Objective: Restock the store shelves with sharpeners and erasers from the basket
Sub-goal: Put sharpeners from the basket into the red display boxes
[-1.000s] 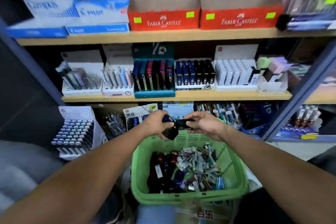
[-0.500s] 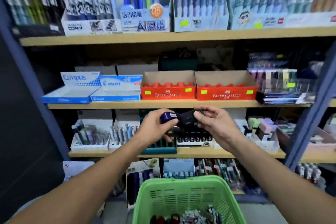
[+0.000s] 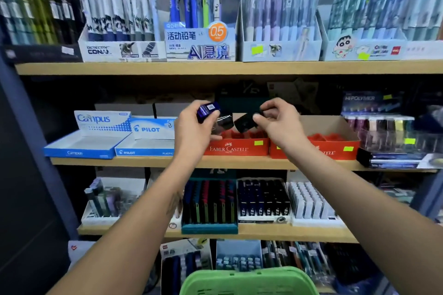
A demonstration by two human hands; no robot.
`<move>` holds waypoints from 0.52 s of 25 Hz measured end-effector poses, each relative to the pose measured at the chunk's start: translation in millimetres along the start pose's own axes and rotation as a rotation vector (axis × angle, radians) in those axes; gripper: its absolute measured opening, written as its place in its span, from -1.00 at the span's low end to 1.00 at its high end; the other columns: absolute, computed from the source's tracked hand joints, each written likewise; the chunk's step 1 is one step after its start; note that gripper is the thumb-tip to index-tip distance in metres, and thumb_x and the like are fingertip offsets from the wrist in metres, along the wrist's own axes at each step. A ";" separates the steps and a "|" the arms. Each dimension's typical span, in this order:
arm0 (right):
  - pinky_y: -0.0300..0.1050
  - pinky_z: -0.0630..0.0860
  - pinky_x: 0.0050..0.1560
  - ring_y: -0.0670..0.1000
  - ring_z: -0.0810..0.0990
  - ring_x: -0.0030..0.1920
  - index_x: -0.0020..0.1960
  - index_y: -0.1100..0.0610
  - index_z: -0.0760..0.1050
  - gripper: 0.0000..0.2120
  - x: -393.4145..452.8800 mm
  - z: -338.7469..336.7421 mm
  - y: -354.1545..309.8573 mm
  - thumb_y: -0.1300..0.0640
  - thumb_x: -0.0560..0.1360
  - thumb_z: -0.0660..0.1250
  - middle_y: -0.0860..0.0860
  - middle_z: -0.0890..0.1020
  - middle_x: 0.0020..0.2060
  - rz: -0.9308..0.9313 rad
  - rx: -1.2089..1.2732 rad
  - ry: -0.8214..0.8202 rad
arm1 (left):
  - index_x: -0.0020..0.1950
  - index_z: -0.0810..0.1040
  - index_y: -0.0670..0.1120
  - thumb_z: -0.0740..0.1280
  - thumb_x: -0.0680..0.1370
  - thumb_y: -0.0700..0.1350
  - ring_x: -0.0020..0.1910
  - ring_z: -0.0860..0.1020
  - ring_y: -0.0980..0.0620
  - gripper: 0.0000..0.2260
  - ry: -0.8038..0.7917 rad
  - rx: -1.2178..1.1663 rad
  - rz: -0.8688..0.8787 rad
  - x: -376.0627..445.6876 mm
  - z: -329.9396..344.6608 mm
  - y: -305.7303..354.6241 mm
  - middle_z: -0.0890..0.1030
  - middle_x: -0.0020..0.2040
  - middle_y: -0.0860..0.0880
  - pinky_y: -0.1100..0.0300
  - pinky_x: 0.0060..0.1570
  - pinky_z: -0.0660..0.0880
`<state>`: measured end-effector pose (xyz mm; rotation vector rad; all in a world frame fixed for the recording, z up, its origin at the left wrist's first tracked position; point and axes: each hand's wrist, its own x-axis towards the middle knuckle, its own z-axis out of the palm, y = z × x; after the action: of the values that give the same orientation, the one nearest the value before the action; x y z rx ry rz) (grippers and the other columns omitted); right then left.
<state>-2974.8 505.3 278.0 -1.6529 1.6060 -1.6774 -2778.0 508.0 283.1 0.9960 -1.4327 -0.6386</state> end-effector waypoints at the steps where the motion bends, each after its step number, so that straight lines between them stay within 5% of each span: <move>1: -0.08 0.62 -0.05 -0.02 0.65 -0.16 0.03 0.01 0.52 -0.84 10.8 6.0 1.4 0.12 0.50 0.47 0.00 0.61 -0.14 -0.033 -0.068 0.009 | 0.22 0.58 -0.05 0.41 0.58 -0.14 -0.29 0.70 0.04 -0.78 0.011 -0.016 -0.002 7.9 -1.2 -4.0 0.63 0.03 -0.05 0.18 -0.38 0.63; 5: -0.26 0.50 -0.06 -0.01 0.62 -0.03 0.12 0.03 0.60 -0.79 39.3 24.6 3.8 0.12 0.50 0.48 -0.03 0.61 -0.07 -0.073 -0.229 -0.054 | 0.17 0.57 -0.04 0.43 0.56 -0.16 -0.25 0.70 0.08 -0.81 0.047 -0.098 -0.040 36.4 -5.1 -18.0 0.63 0.04 -0.06 0.05 -0.27 0.67; 10: -0.11 0.54 0.11 0.06 0.63 0.01 0.14 0.15 0.62 -0.75 60.5 49.5 -4.5 0.12 0.49 0.49 0.03 0.65 -0.05 -0.140 -0.364 -0.101 | 0.22 0.57 -0.06 0.42 0.57 -0.17 -0.21 0.69 0.09 -0.77 0.067 -0.025 -0.021 53.5 -8.0 -31.3 0.62 0.07 -0.07 0.06 -0.29 0.67; 13: -0.05 0.57 0.12 0.02 0.61 0.05 0.12 0.03 0.62 -0.77 59.6 65.5 -5.6 0.09 0.47 0.50 -0.03 0.64 -0.02 -0.165 -0.402 -0.175 | 0.23 0.56 -0.05 0.41 0.58 -0.13 -0.20 0.69 0.05 -0.77 0.063 0.046 -0.024 51.1 -9.2 -37.7 0.61 0.08 -0.05 0.12 -0.31 0.66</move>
<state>-2935.6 427.4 294.5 -2.1090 1.8492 -1.2892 -2757.0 447.5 277.8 1.0614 -1.3876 -0.5891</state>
